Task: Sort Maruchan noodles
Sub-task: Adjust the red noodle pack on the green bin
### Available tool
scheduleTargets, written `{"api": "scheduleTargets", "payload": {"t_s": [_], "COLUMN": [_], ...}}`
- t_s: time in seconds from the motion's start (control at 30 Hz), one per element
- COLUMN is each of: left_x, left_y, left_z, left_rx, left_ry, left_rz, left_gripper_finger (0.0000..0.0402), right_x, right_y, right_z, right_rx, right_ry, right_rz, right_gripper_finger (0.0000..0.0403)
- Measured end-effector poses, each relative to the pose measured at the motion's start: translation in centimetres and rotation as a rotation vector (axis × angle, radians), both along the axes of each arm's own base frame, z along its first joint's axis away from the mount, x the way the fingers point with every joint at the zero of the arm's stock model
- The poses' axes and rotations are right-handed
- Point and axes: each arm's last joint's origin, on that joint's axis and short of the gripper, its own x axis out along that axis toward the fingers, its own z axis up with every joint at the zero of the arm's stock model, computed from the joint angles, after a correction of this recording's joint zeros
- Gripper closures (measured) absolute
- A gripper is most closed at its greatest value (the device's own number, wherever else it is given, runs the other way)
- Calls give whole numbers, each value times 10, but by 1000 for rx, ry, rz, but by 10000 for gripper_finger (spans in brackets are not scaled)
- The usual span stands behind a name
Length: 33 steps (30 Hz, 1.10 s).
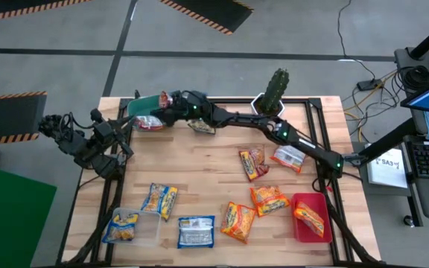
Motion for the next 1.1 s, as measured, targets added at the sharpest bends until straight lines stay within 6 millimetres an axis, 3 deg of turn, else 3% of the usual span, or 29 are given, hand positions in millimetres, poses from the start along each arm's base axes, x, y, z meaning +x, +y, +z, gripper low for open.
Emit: {"api": "scheduleTargets", "payload": {"t_s": [0.3, 0.5, 0.8, 1.1], "left_x": [0, 0, 4, 19], "left_y": [0, 0, -3, -14], "left_z": [0, 0, 0, -3], "left_rx": [-13, -31, -93, -104], "left_ry": [-13, -31, -81, -58], "left_rz": [-1, -1, -86, -104], "left_gripper_finger": [365, 365, 365, 365], "right_x": [-10, -11, -22, -66], "right_y": [36, 62, 77, 116], "right_z": [54, 68, 91, 133], "right_rx": [-227, -315, -367, -719], "right_ry": [-86, -135, -136, 194], "right_rz": [299, 405, 534, 415], "right_gripper_finger": [321, 331, 334, 335]}}
